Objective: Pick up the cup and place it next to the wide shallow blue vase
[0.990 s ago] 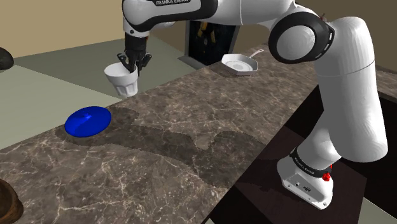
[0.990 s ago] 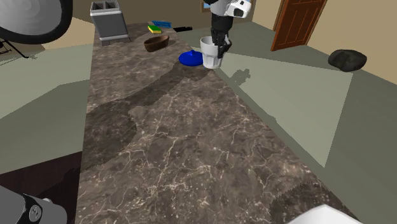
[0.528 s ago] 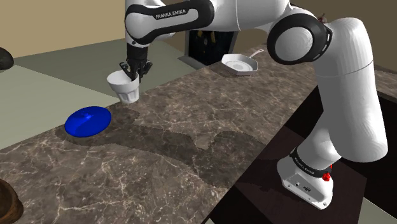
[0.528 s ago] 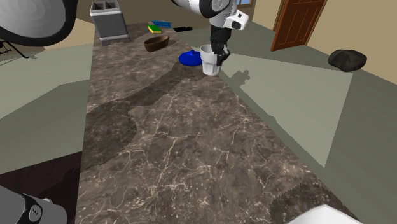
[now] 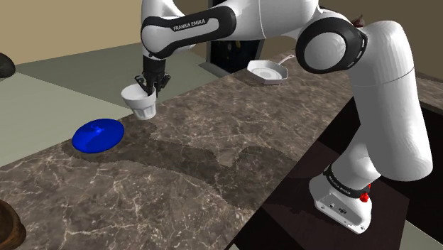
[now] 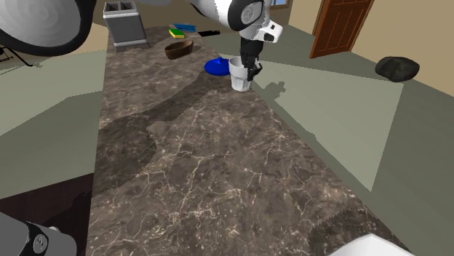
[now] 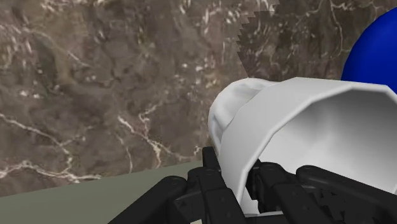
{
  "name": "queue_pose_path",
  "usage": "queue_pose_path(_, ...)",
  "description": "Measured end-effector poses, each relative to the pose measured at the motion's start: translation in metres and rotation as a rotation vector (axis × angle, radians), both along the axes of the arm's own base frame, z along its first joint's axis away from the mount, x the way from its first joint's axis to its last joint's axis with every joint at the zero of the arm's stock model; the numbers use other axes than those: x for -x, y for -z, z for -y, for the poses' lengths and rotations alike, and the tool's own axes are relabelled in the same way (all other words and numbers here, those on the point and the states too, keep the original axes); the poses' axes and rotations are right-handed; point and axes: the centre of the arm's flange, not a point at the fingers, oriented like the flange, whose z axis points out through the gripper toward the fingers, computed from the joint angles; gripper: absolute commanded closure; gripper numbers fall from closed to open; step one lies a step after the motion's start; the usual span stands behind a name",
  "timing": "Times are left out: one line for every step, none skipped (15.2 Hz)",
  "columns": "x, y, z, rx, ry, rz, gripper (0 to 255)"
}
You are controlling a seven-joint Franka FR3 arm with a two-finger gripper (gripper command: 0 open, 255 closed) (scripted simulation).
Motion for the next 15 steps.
queue_pose_path(0.0, 0.0, 0.0, 0.0, 0.0, 0.0, 255)
queue_pose_path(0.0, 0.0, 0.0, 0.0, 0.0, 0.0, 255)
queue_pose_path(0.0, 0.0, 0.0, 0.0, 0.0, 0.0, 0)
queue_pose_path(0.0, 0.0, 0.0, 0.0, 0.0, 0.0, 0)
queue_pose_path(0.0, 0.0, 0.0, 0.0, 0.0, 0.001, 0)
queue_pose_path(0.0, 0.0, 0.0, 0.0, 0.0, 0.001, 0)
queue_pose_path(0.0, 0.0, 0.0, 0.0, 0.0, 0.001, 0)
queue_pose_path(0.0, 0.0, 0.0, 0.0, 0.0, 0.001, 0)
queue_pose_path(0.0, 0.0, 0.0, 0.0, 0.0, 0.001, 0)
queue_pose_path(0.0, -0.006, 0.002, 0.0, 0.0, 0.0, 0)
queue_pose_path(0.003, -0.016, 0.004, 0.0, 0.0, 0.001, 0)
queue_pose_path(0.003, -0.027, 0.005, -0.001, 0.0, 0.002, 0)
queue_pose_path(0.002, -0.038, 0.007, -0.001, 0.0, 0.002, 0)
queue_pose_path(0.003, -0.043, 0.008, -0.001, 0.0, 0.002, 0)
queue_pose_path(0.003, -0.046, 0.009, -0.001, 0.0, 0.002, 0)
